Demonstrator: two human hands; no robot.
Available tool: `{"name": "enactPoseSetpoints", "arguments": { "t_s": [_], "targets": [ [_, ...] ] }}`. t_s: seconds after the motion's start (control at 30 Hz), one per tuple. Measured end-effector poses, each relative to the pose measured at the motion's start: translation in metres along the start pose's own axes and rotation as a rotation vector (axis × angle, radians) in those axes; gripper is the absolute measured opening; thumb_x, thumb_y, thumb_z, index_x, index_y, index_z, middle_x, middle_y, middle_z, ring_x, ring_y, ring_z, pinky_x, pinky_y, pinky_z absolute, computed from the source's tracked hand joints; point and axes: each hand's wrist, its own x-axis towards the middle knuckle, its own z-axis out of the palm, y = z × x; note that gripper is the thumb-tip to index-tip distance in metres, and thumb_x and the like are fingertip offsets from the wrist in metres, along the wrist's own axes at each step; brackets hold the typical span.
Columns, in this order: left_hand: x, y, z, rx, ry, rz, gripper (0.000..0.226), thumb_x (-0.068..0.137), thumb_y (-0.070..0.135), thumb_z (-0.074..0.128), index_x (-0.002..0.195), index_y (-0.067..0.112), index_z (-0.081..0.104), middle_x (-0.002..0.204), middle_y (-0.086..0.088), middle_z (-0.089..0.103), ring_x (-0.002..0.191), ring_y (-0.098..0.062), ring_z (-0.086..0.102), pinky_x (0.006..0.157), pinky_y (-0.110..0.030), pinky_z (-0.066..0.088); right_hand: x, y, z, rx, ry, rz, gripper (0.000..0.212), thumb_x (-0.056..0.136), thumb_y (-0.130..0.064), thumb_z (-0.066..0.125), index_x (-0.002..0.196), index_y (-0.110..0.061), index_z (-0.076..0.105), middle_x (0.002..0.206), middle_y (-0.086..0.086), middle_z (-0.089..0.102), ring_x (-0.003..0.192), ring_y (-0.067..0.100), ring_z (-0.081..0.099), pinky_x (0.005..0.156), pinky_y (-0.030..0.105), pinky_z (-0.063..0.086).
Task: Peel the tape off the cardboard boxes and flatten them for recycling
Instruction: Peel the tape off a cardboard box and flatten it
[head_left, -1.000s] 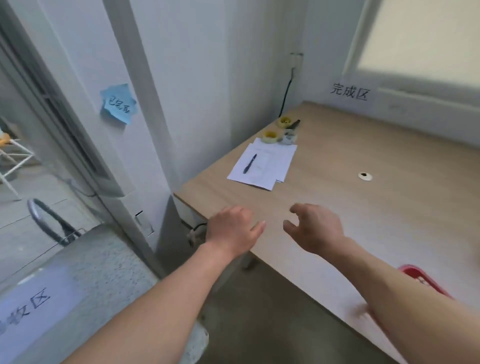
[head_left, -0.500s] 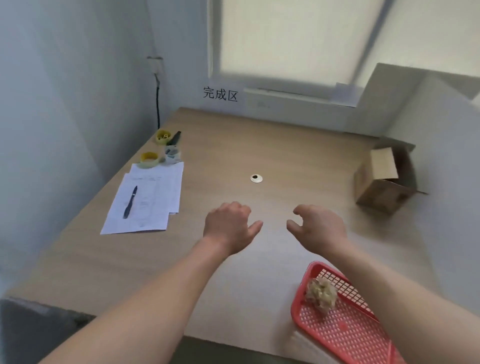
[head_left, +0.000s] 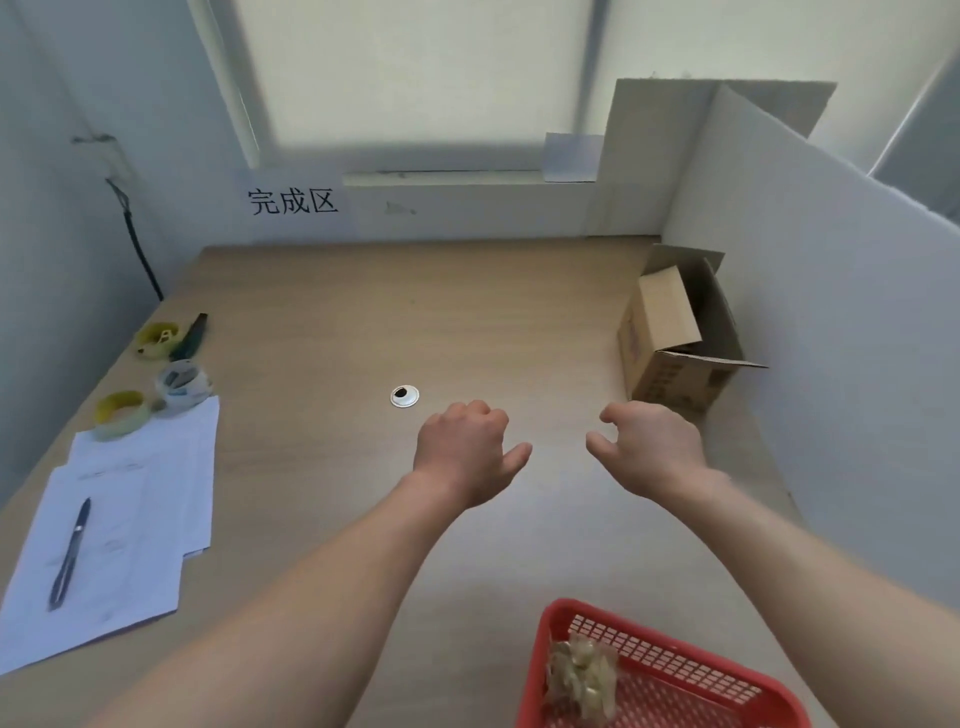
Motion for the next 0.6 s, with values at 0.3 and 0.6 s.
{"name": "enactPoseSetpoints", "arguments": {
  "t_s": [0.3,0.6],
  "targets": [
    [0.119,0.045,0.026,0.046,-0.055,0.047,0.048,0.095,0.057,0.046,0.124,0.022,0.059,0.123,0.001,0.059,0.113,-0.024,0.054,0.081,-0.034,0.042,0.109,0.082,0.012,-0.057,0.058,0.098,0.035,0.088,-0.039,0.058,0.116,-0.019,0.062,0.123,0.004,0.056,0.112,0.028,0.051,0.08,0.036,0.046],
    [0.155,0.054,0.057,0.034,-0.114,0.026,0.047,0.095,0.055,0.046,0.126,0.022,0.059,0.125,0.002,0.058,0.114,-0.023,0.053,0.08,-0.033,0.042,0.168,0.138,0.037,-0.238,0.013,0.182,0.023,0.095,-0.02,0.05,0.115,-0.019,0.062,0.115,0.009,0.06,0.095,0.036,0.061,0.066,0.033,0.041]
  ]
}}
